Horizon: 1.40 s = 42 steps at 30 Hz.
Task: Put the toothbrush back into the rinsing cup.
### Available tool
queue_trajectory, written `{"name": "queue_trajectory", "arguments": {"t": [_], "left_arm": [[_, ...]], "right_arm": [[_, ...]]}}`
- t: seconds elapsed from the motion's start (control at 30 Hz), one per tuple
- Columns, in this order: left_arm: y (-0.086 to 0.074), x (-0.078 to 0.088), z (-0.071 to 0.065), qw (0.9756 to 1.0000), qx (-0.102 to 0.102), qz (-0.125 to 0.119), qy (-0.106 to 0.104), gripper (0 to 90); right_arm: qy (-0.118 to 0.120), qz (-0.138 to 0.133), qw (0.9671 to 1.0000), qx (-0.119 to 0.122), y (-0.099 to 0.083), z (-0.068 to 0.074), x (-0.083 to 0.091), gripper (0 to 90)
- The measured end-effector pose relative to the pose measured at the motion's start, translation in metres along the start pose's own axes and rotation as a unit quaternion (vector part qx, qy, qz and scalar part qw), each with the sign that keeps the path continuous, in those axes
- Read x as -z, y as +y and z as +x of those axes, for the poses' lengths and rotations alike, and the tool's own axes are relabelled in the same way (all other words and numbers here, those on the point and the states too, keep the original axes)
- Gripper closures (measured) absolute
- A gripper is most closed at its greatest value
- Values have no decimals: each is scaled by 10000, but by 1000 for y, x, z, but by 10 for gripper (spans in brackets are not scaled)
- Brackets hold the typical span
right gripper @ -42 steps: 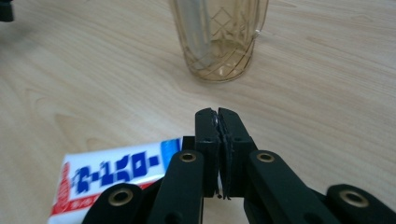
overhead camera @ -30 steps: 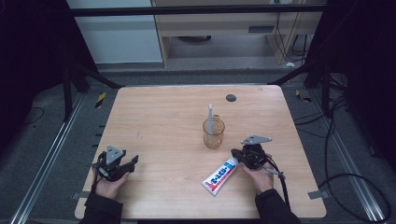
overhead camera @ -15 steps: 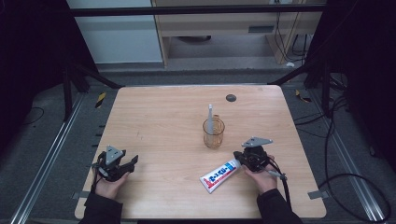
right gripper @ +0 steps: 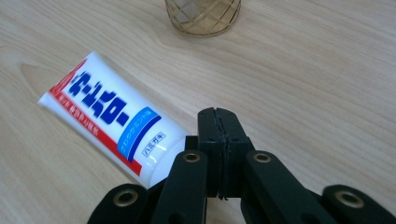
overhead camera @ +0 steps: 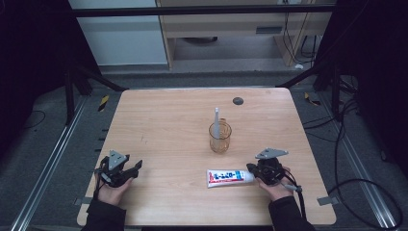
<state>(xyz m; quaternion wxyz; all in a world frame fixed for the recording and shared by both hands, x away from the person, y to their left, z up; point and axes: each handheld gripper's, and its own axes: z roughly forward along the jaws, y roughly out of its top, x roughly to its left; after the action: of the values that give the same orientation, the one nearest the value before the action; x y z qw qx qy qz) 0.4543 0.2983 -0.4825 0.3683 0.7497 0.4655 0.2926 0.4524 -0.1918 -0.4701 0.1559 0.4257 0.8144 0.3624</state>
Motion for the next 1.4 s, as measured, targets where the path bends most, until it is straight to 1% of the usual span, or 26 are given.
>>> {"name": "queue_trajectory", "arguments": {"t": [0.03,0.13,0.37,0.4,0.63,0.83,1.0,1.07,1.13,1.23,1.27,1.33,1.4], "left_arm": [[0,0,0,10000,3,1,1,417],[0,0,0,10000,1,3,3,414],[0,0,0,10000,3,6,1,411],[0,0,0,10000,2,7,3,411],[0,0,1,10000,10,0,-4,411],[0,0,2,10000,29,29,2,410],[0,0,2,10000,12,37,2,409],[0,0,3,10000,20,32,4,407],[0,-1,3,10000,38,47,8,405],[0,-1,3,10000,33,45,4,404],[0,-1,3,10000,24,39,7,404],[1,-1,3,10000,2,33,7,403],[1,-2,3,10000,-5,44,10,402]], "right_arm": [[25,9,10000,-23,-1,1,1,895],[50,63,10000,23,-5,4,6,895],[131,85,9999,31,-12,9,12,894],[170,81,9998,31,-14,11,15,894],[242,103,9996,75,-18,17,19,893],[285,209,9993,123,-22,24,19,891],[281,241,9992,162,-22,27,19,887],[268,228,9993,158,-21,27,19,883],[267,221,9993,100,-20,26,20,866],[213,181,9996,98,-18,24,21,849],[191,166,9996,90,-17,23,22,839],[82,73,9999,54,-12,21,26,786],[75,57,9999,45,-10,21,27,771]]}}
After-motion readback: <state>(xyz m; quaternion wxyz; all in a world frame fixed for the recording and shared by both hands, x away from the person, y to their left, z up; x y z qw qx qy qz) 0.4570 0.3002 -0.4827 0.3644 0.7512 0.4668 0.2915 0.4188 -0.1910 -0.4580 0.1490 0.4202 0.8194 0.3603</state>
